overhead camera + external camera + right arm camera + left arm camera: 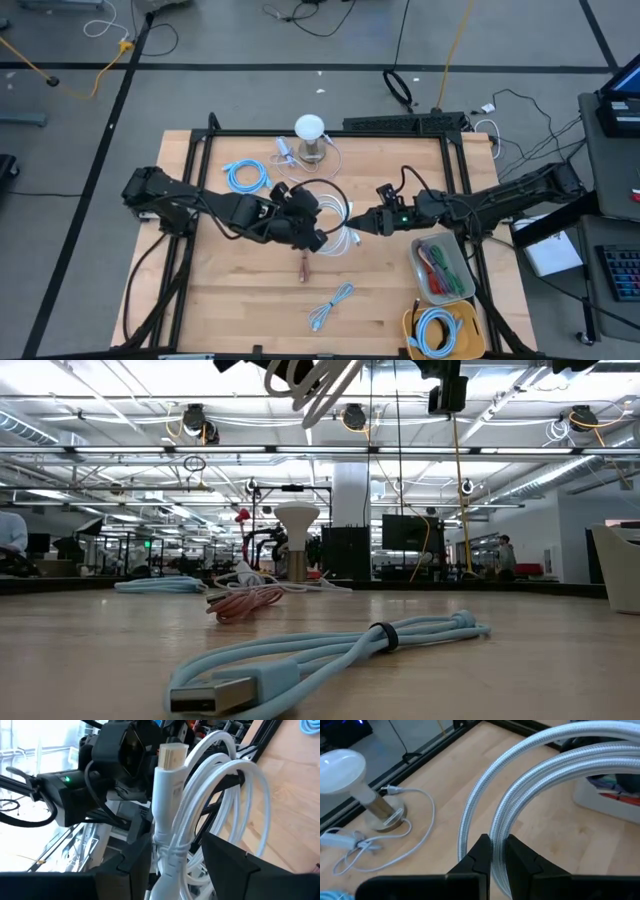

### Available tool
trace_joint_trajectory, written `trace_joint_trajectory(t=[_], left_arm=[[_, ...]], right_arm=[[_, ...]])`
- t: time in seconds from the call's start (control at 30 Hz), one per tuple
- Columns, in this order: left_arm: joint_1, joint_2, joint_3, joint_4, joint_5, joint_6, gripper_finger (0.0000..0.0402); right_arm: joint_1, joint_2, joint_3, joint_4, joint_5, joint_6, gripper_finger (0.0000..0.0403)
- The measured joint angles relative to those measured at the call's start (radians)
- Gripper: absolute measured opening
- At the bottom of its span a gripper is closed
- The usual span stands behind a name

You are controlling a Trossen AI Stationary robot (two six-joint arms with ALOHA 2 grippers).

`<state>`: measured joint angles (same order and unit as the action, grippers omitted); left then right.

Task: Pick & Place USB Port
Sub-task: Put the white HDMI cable into the yellow bin

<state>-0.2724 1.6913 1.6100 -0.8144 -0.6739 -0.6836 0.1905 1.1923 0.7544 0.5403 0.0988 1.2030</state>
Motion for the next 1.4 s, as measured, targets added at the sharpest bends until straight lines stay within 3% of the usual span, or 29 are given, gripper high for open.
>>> trace_joint_trajectory(t=[0.37, 0.57, 0.63, 0.83, 1.0, 1.17, 1.3, 1.4], left_arm=[[0.02, 0.003, 0.0, 0.068, 0.043, 0.045, 0.0031], [0.018, 0.024, -0.001, 0.11, 0.054, 0.039, 0.0031], [0.015, 0.029, -0.001, 0.127, 0.071, 0.048, 0.005], [-0.014, 0.01, 0.0, 0.116, 0.081, -0.003, 0.0156], [-0.064, -0.03, 0.0, 0.119, 0.039, -0.06, 0.0196], [-0.131, -0.071, 0.001, 0.063, -0.075, -0.149, 0.0192], [-0.148, -0.071, 0.003, 0.036, -0.111, -0.195, 0.0166], [-0.151, -0.073, 0.003, 0.042, -0.092, -0.192, 0.0144]], right_arm=[[0.0, 0.0, 0.0, 0.005, 0.0, -0.009, 0.0164], [0.0, 0.0, 0.001, 0.003, -0.003, -0.027, 0.0096], [0.001, 0.0, 0.001, 0.007, -0.025, -0.038, 0.0063], [0.002, -0.006, 0.0, 0.01, -0.099, -0.086, 0.0058], [0.026, -0.035, 0.0, 0.015, -0.119, -0.105, 0.0054], [0.04, -0.076, -0.001, 0.1, -0.149, -0.147, 0.0053], [0.042, -0.097, -0.002, 0.244, -0.281, -0.17, 0.0046], [0.041, -0.122, -0.002, 0.225, -0.389, -0.12, 0.0046]])
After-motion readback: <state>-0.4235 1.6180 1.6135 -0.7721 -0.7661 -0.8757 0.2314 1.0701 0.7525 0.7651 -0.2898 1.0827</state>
